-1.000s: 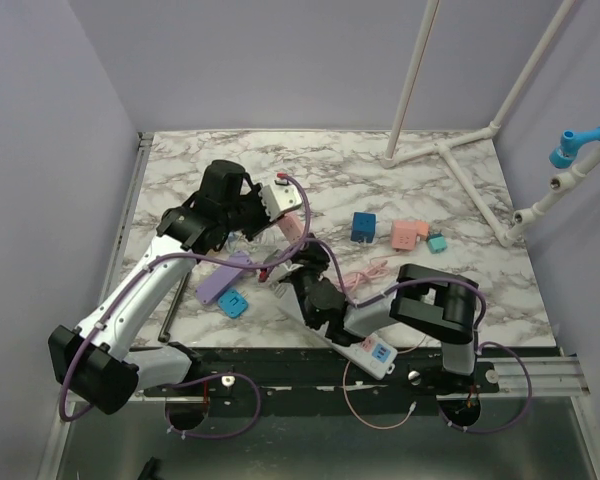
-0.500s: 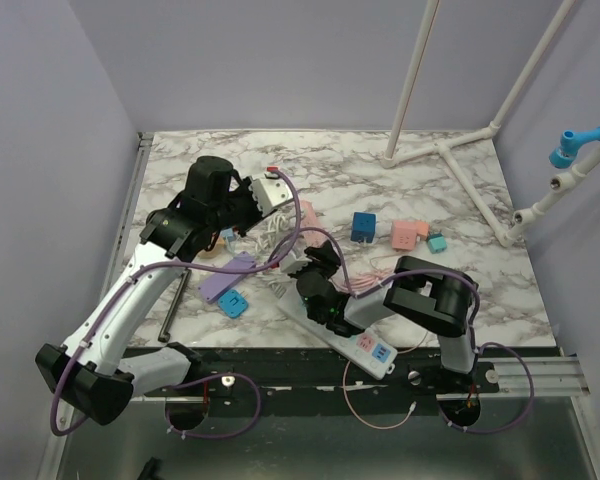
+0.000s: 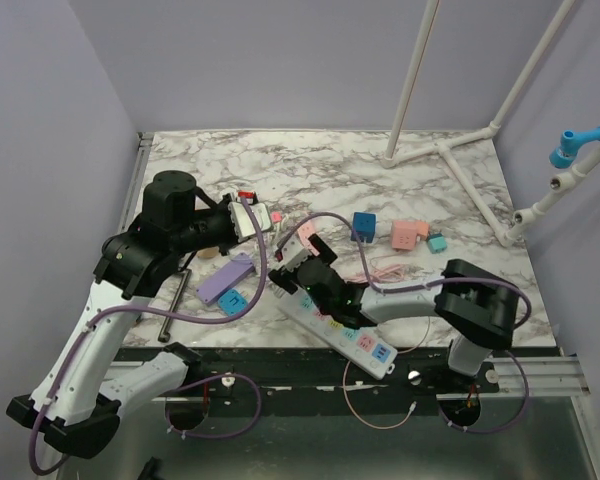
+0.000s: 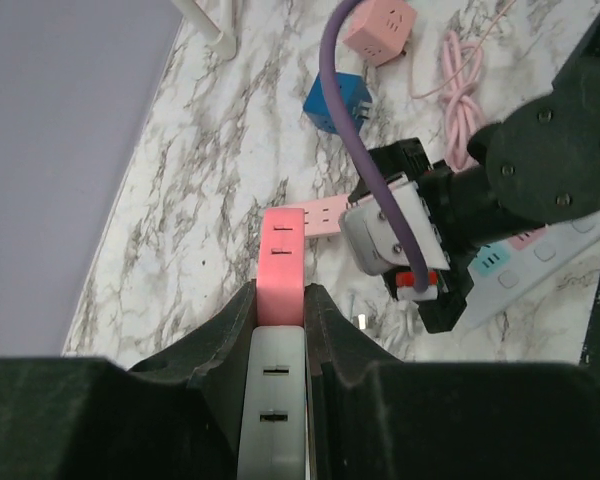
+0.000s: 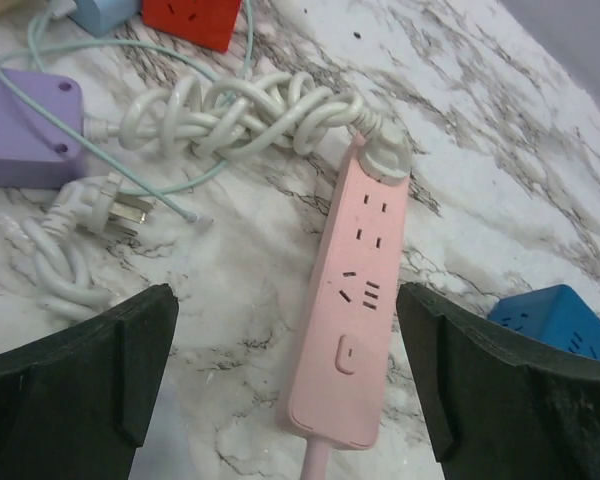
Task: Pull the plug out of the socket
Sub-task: Remove the plug from the socket.
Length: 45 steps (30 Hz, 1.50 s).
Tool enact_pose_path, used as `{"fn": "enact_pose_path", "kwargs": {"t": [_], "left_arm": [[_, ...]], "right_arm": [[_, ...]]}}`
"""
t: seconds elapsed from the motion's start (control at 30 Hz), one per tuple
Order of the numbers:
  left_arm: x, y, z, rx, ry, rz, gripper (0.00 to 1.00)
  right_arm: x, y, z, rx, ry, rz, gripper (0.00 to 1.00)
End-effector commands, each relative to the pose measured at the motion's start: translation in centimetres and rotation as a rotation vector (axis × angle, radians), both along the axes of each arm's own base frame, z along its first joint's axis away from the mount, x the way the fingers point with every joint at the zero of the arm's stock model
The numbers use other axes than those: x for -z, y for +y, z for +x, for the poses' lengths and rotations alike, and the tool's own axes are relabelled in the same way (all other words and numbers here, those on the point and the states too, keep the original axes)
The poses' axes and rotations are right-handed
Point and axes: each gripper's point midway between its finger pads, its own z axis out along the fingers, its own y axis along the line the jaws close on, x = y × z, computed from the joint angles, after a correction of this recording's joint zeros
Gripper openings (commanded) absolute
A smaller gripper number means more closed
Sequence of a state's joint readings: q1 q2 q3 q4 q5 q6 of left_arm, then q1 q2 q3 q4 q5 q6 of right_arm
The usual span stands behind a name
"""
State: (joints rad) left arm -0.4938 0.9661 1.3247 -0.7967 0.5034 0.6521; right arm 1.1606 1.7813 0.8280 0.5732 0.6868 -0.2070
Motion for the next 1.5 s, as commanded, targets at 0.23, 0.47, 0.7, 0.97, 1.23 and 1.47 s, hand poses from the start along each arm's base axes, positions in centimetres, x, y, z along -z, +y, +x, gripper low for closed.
{"fn": "enact_pose_path", "kwargs": {"t": [0.23, 0.47, 0.7, 0.97, 1.23, 1.47], "left_arm": [[-0.2, -0.6, -3.5, 0.144, 0.091, -0.052, 0.00], [-0.4, -1.8, -7.4, 0.374, 0.135, -0.063, 0.00], [-1.0, -2.1, -8.3, 0.458, 0.144, -0.059, 0.00], [-0.9, -2.2, -8.5, 0.469, 0.140, -0.061, 0.00], [-0.7, -2.3, -7.9, 0.448, 0.136, -0.065, 0.00], [-1.4, -2.7, -7.5, 0.438, 0.137, -0.090, 0.05]], "right_arm": [[-15.3, -1.3, -6.6, -0.430, -0.030, 0.325, 1.00], [-19.9, -1.1, -12.1, -0.755, 0.006, 0.214, 1.00], [-21.2, 1.1, -13.6, -0.899, 0.064, 0.150, 0.99], [-22.5, 2.8, -12.8, -0.912, 0.041, 0.150, 0.81], [-23.3, 3.7, -13.1, -0.931, 0.047, 0.201, 0.47], [-23.4, 4.6, -12.9, -0.931, 0.062, 0.228, 0.23]]}}
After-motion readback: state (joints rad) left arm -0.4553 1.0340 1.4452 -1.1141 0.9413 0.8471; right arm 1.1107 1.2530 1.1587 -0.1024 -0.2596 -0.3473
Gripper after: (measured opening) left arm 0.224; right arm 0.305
